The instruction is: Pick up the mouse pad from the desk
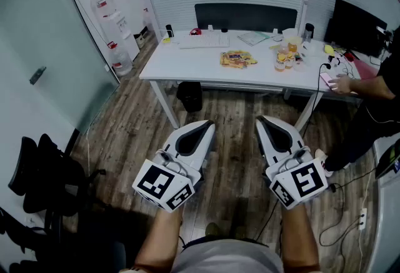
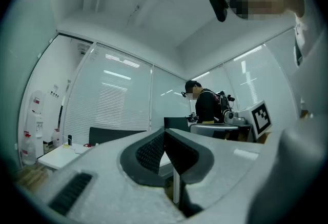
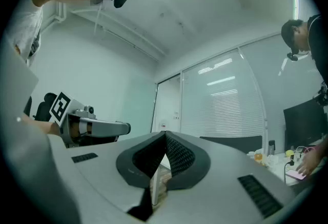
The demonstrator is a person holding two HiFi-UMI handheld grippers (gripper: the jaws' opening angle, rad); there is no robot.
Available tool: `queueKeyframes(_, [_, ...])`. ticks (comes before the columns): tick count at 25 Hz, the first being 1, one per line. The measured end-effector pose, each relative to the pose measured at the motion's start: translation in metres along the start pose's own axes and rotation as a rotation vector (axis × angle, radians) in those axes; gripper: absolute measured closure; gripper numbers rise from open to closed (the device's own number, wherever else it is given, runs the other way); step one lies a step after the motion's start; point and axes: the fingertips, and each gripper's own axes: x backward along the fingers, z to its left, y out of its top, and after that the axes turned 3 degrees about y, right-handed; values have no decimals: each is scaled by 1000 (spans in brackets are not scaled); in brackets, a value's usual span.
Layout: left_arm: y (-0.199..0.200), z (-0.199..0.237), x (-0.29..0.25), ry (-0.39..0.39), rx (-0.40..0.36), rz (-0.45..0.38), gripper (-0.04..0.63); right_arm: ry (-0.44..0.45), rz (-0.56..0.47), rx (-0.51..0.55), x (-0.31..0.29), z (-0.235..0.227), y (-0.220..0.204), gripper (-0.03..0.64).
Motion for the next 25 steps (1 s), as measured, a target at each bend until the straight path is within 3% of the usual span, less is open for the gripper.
queueKeyframes(25, [-12, 75, 27, 0, 43, -17, 581, -7, 21, -33, -56, 31, -17, 604])
